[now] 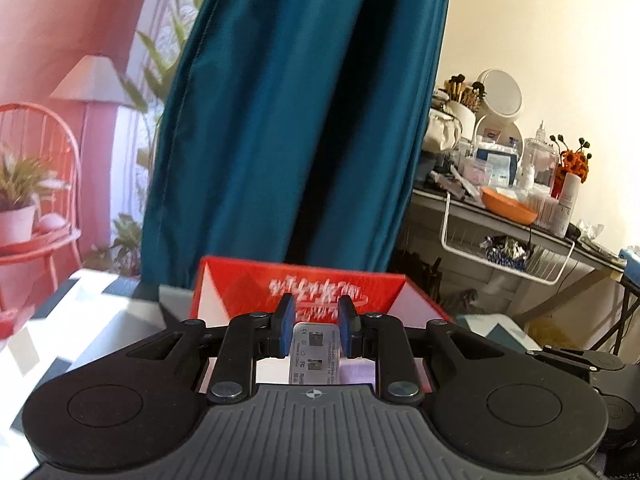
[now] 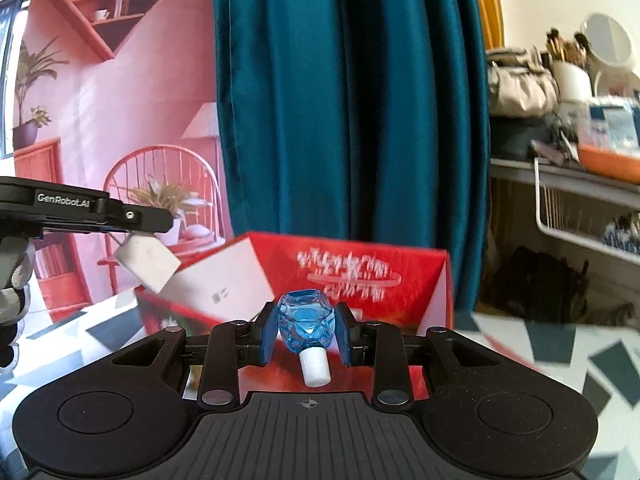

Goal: Organize rigid objects
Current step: 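Carry the charger with the left gripper while the right gripper carries the bottle over the box, then lower the charger and bottle into the red box and open both grippers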

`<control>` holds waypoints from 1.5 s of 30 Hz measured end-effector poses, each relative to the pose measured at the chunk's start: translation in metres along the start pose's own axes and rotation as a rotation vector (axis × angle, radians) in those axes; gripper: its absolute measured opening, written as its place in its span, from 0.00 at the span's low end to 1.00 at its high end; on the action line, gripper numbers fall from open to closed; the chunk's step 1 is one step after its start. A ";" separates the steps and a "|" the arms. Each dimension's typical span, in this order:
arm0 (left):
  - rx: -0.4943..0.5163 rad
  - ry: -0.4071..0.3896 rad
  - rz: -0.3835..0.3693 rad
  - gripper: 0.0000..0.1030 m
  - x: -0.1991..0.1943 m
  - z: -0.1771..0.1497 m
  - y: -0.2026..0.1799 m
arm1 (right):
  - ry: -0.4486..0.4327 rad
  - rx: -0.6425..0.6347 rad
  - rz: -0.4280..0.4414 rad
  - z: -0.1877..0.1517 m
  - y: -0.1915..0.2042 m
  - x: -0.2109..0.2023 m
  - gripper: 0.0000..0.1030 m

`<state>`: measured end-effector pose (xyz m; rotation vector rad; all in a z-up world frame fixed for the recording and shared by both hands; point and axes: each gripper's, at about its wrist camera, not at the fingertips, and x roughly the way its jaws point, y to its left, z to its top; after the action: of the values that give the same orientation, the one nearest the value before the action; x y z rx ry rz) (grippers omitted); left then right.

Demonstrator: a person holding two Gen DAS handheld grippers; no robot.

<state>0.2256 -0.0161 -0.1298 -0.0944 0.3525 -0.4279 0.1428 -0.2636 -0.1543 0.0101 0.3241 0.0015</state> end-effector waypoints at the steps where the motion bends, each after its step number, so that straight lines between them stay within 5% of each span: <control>1: 0.004 0.000 -0.004 0.23 0.006 0.003 -0.001 | -0.003 -0.007 -0.005 0.004 -0.001 0.005 0.27; 11: -0.037 0.146 0.019 0.23 0.072 -0.007 0.009 | 0.122 0.113 -0.044 0.007 -0.028 0.078 0.27; 22: 0.028 0.206 0.016 0.24 0.085 -0.021 0.015 | 0.182 0.140 -0.021 -0.010 -0.023 0.098 0.29; 24: 0.051 0.199 0.023 0.31 0.080 -0.020 0.012 | 0.168 0.133 -0.017 -0.009 -0.023 0.094 0.32; 28: 0.083 0.172 0.019 0.70 0.066 -0.019 0.004 | 0.146 0.100 -0.037 -0.008 -0.017 0.083 0.45; 32: 0.101 0.141 0.013 0.92 0.045 -0.018 -0.001 | 0.103 0.077 -0.063 -0.009 -0.012 0.066 0.73; 38: 0.117 0.175 0.047 1.00 0.027 -0.024 -0.004 | 0.044 0.071 -0.107 -0.010 -0.008 0.043 0.99; 45: 0.059 0.179 0.072 1.00 0.000 -0.038 0.003 | 0.013 0.069 -0.172 -0.023 -0.003 0.021 1.00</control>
<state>0.2137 -0.0141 -0.1658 0.0140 0.5179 -0.3757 0.1556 -0.2659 -0.1828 0.0508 0.3367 -0.1805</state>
